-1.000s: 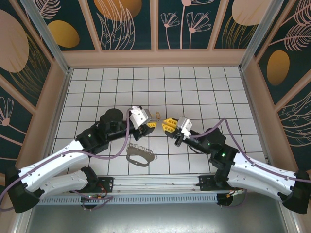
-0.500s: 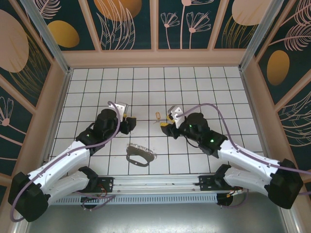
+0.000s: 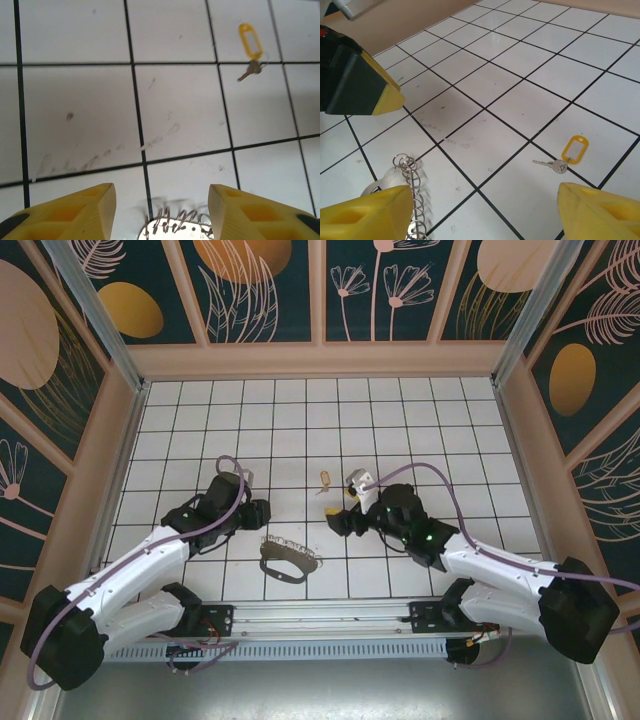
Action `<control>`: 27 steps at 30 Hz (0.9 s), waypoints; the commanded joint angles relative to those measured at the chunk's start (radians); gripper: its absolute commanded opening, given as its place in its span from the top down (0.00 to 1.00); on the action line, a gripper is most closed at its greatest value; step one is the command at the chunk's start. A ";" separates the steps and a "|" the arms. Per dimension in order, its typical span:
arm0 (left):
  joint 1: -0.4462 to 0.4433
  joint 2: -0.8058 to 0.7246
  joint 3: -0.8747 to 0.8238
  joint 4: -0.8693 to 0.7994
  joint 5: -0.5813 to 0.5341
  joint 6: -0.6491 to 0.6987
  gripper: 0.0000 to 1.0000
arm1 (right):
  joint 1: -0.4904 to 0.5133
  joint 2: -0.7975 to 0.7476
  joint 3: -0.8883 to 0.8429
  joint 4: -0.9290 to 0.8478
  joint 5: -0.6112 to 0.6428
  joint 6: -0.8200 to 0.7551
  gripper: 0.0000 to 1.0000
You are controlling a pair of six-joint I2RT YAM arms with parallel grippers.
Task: Put the keys on the keyring
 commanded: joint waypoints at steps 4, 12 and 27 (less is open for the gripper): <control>0.002 0.045 0.018 -0.100 0.075 -0.095 0.56 | 0.006 -0.011 -0.061 0.173 -0.035 -0.028 0.22; 0.003 0.028 -0.014 -0.153 0.083 -0.155 0.66 | -0.022 -0.005 -0.100 0.253 -0.092 -0.079 0.21; 0.002 0.087 -0.111 -0.004 0.133 -0.169 0.70 | -0.031 0.002 -0.123 0.362 -0.190 -0.080 0.19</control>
